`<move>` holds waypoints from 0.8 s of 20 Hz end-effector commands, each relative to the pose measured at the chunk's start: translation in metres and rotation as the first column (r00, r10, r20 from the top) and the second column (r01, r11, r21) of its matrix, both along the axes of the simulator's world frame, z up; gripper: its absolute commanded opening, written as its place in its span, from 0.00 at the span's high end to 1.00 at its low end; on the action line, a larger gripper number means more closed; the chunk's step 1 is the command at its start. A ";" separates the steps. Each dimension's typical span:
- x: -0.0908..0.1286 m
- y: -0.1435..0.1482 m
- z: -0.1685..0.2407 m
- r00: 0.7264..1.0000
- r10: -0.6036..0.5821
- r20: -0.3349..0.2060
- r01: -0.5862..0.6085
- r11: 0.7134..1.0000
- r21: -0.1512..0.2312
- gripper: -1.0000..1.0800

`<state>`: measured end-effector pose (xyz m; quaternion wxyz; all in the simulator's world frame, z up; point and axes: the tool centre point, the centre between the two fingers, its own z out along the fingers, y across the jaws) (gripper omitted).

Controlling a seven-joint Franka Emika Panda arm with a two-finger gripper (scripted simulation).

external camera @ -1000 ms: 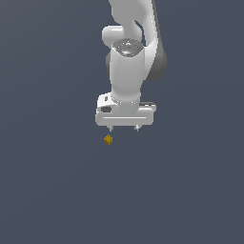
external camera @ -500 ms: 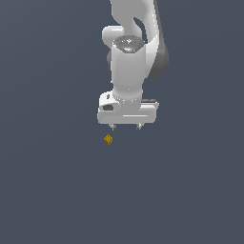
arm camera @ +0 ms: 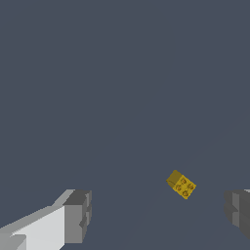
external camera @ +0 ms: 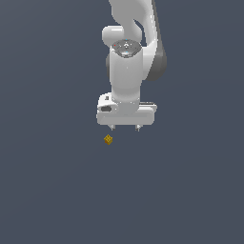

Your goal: Pick up the object and move it to a goal position.

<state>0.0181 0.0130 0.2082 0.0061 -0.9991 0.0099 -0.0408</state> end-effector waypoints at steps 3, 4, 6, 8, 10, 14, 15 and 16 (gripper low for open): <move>-0.004 -0.010 -0.017 0.997 -0.076 -0.012 0.076 0.997 0.007 0.04; -0.005 -0.013 -0.022 0.995 -0.098 -0.015 0.098 0.995 0.008 0.04; -0.009 -0.019 -0.033 0.989 -0.148 -0.022 0.149 0.989 0.011 0.04; -0.013 -0.026 -0.045 0.978 -0.206 -0.031 0.206 0.978 0.013 0.04; -0.018 -0.035 -0.059 0.962 -0.271 -0.040 0.271 0.962 0.014 0.04; -0.030 -0.053 -0.088 0.914 -0.402 -0.059 0.403 0.915 0.011 0.04; -0.032 -0.057 -0.094 0.901 -0.430 -0.062 0.431 0.902 0.009 0.04; -0.035 -0.061 -0.099 0.888 -0.455 -0.065 0.457 0.890 0.007 0.04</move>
